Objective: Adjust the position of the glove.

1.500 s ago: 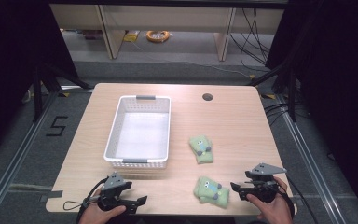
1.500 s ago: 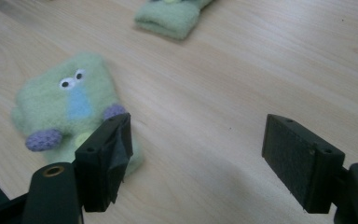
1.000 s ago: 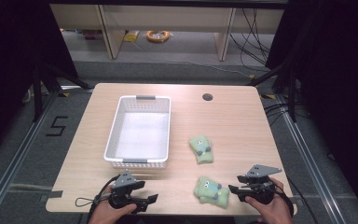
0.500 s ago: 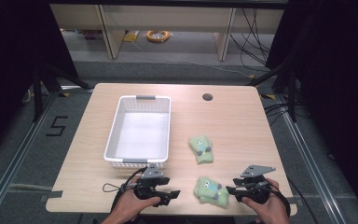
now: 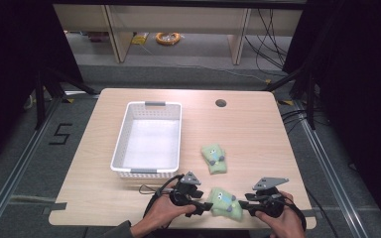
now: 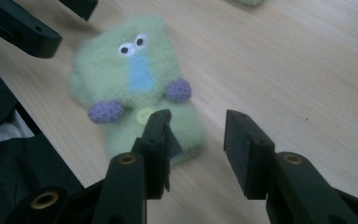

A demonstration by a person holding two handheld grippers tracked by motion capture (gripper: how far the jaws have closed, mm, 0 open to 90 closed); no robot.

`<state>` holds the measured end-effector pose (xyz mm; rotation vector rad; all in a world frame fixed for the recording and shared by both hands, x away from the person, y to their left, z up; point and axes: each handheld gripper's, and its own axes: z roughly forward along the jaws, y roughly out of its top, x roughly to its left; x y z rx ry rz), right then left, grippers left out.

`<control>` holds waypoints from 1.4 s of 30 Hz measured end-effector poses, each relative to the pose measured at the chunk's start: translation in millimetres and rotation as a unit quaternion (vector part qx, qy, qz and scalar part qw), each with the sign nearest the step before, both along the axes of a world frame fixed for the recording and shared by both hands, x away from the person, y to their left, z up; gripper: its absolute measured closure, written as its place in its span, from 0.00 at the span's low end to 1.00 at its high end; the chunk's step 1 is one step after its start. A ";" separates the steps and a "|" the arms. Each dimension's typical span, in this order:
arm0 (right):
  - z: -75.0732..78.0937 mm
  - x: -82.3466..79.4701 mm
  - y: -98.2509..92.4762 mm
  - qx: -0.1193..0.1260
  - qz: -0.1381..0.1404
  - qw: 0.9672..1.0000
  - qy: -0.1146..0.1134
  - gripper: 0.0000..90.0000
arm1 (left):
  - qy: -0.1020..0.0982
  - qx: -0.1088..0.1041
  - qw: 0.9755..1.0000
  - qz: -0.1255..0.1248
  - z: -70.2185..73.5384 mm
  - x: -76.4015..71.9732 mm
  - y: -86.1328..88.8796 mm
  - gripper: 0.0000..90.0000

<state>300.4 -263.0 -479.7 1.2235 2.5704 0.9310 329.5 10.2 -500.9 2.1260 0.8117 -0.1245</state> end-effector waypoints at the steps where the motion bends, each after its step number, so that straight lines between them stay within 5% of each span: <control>1: 0.3 0.0 0.5 0.001 -0.001 1.000 0.002 0.69 | 0.002 0.002 1.000 -0.001 -1.1 1.1 -1.7 0.50; 9: -6.8 3.2 4.0 -0.013 0.008 1.000 0.015 0.71 | -0.003 0.015 1.000 -0.010 -7.6 0.0 -16.2 0.63; 16: -11.0 5.2 3.5 0.007 0.008 1.000 0.029 0.84 | -0.025 0.027 0.999 -0.027 -8.1 -5.2 -18.5 0.81; 19: -13.1 5.0 4.7 0.018 0.015 1.000 0.020 0.90 | -0.029 0.021 0.999 -0.030 -8.4 -5.1 -16.5 0.88; 22: -9.2 4.6 7.4 -0.004 0.027 1.000 0.012 0.92 | -0.026 0.013 0.999 -0.026 -8.5 -6.5 -13.8 0.90; 32: 9.2 27.6 33.4 -0.009 0.074 0.997 -0.020 0.93 | -0.026 -0.009 1.000 -0.006 5.1 -13.9 19.9 0.92; 42: 1.7 44.1 60.0 -0.011 0.099 0.995 0.010 0.92 | -0.001 -0.006 1.000 0.020 -9.2 -12.2 45.3 0.92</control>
